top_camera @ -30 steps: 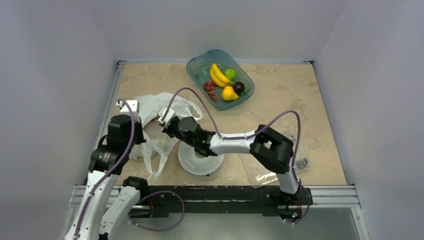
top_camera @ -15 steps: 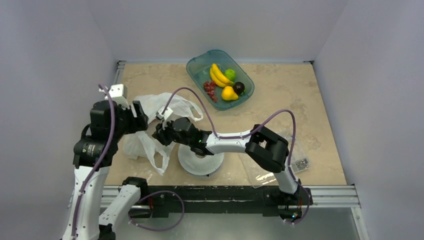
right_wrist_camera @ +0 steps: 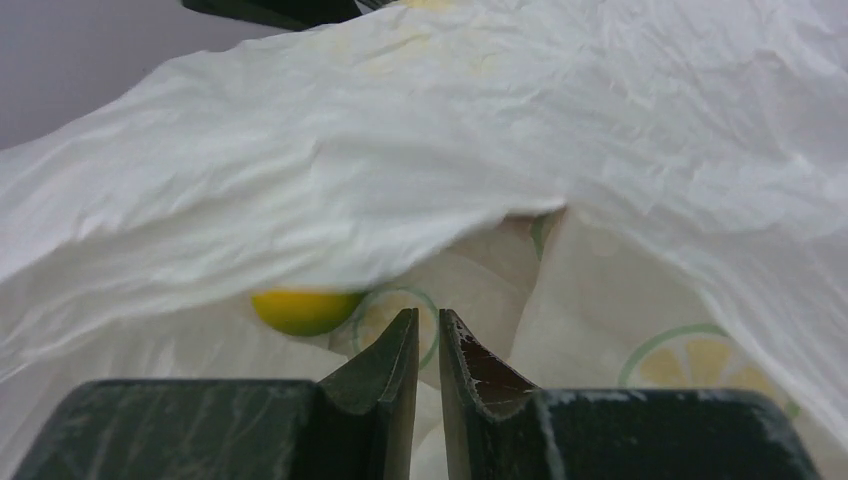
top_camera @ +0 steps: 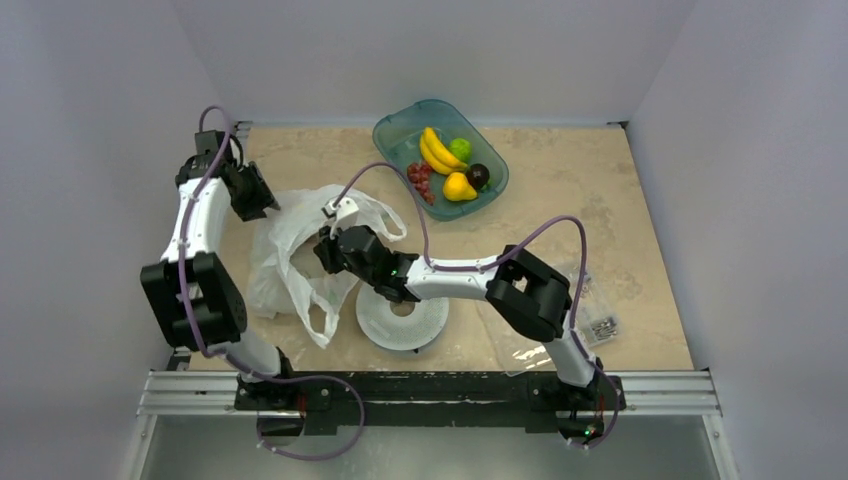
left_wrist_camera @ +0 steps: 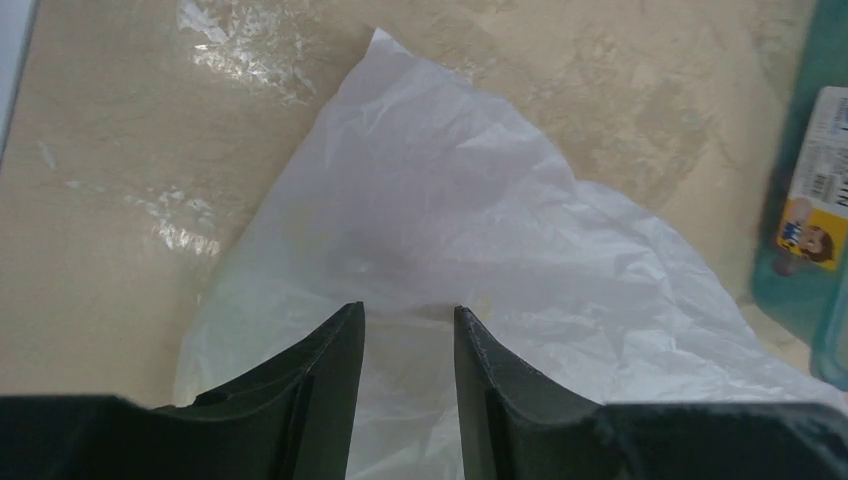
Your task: Take the fake fruits out of the plastic bag
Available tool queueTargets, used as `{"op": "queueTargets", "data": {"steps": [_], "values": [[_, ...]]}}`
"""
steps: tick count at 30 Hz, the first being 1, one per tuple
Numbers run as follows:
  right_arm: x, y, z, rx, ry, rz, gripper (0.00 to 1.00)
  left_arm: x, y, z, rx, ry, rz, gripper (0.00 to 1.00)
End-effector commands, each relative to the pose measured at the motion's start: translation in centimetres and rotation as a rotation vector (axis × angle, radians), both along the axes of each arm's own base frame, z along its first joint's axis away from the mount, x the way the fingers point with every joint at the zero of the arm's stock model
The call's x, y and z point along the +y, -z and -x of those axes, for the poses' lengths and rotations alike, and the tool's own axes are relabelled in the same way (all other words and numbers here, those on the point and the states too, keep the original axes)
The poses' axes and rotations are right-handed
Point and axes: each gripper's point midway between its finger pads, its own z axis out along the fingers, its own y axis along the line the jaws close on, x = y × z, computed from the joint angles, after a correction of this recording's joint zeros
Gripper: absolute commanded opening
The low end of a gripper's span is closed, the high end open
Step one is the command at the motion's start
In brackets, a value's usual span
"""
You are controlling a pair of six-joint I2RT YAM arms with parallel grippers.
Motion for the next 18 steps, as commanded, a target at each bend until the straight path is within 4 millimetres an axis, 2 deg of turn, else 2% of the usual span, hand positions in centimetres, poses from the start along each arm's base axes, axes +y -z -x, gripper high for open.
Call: {"op": "queueTargets", "data": {"steps": [1, 6, 9, 14, 18], "values": [[0.6, -2.5, -1.3, -0.021, 0.057, -0.046, 0.14, 0.4, 1.0, -3.7, 0.017, 0.027, -0.011, 0.37], [1.1, -2.1, -1.8, -0.048, 0.042, -0.024, 0.15, -0.1, 5.4, -5.3, 0.157, 0.110, -0.073, 0.38], [1.0, -1.5, -2.3, -0.059, 0.060, 0.005, 0.16, -1.1, 7.8, -4.9, 0.254, 0.146, -0.050, 0.37], [0.7, -0.8, -2.9, -0.080, 0.081, 0.053, 0.20, -5.0, 9.6, -4.2, 0.294, 0.272, 0.029, 0.32], [0.4, -0.6, -3.2, -0.085, 0.096, 0.081, 0.21, -10.4, 9.3, -3.1, 0.275, 0.427, 0.197, 0.29]]}}
